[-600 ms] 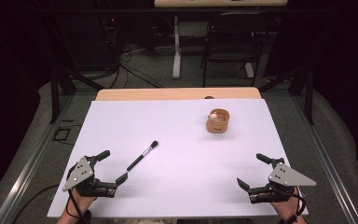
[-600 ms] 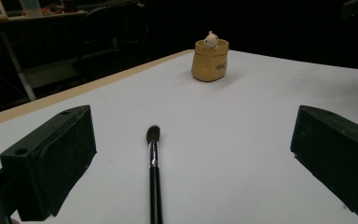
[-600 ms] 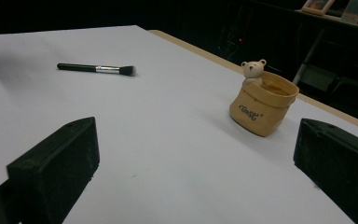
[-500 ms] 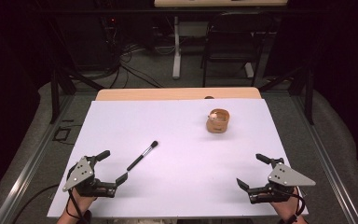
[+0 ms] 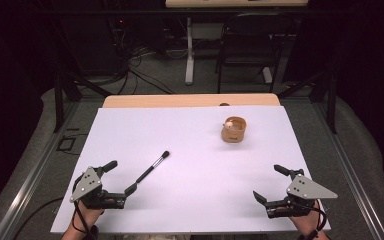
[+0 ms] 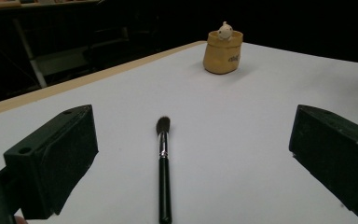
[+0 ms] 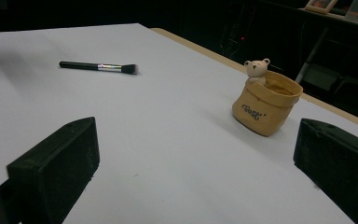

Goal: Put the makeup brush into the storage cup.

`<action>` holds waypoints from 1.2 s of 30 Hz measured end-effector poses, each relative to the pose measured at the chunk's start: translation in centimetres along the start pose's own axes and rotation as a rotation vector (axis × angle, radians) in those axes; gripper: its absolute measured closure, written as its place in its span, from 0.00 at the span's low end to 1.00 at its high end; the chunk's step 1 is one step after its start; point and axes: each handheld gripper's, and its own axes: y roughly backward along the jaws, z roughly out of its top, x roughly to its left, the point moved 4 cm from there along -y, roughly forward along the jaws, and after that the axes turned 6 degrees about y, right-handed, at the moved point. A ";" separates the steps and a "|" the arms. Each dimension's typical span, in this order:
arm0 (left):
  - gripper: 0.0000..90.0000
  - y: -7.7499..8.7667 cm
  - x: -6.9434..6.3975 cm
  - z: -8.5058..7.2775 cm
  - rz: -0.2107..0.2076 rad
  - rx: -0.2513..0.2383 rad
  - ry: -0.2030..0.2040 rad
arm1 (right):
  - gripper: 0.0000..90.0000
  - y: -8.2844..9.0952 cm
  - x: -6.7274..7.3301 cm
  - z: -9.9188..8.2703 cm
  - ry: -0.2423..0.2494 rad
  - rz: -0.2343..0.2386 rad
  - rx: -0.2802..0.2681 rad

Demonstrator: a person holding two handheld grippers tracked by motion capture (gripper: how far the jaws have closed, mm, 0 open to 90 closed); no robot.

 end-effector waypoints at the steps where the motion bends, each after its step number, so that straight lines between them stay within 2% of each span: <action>1: 0.01 0.0 0.1 0.0 0.004 0.003 0.003 | 0.00 0.0 0.0 0.0 -0.001 0.002 0.000; 4: 0.03 -0.1 0.2 0.2 0.010 -0.003 0.021 | 0.00 0.0 -0.1 0.0 -0.010 0.003 0.001; 8: 0.03 -0.3 0.2 0.3 0.007 -0.008 0.005 | 0.00 -0.2 -0.1 0.0 -0.004 0.004 0.004; 14: 0.02 -1.0 0.7 0.2 0.022 0.030 0.006 | 0.00 -0.2 -0.1 0.1 -0.003 0.003 0.004; 23: 0.00 -1.9 1.4 0.7 0.024 -0.006 0.034 | 0.00 -0.2 -0.2 0.0 -0.014 0.011 -0.001; 28: 0.00 -2.9 1.4 0.9 -0.004 -0.007 0.030 | 0.00 -0.3 -0.2 0.0 -0.015 0.007 -0.004; 36: 0.00 -4.1 2.1 1.3 0.000 -0.040 0.037 | 0.00 -0.3 -0.2 0.0 -0.007 0.009 0.003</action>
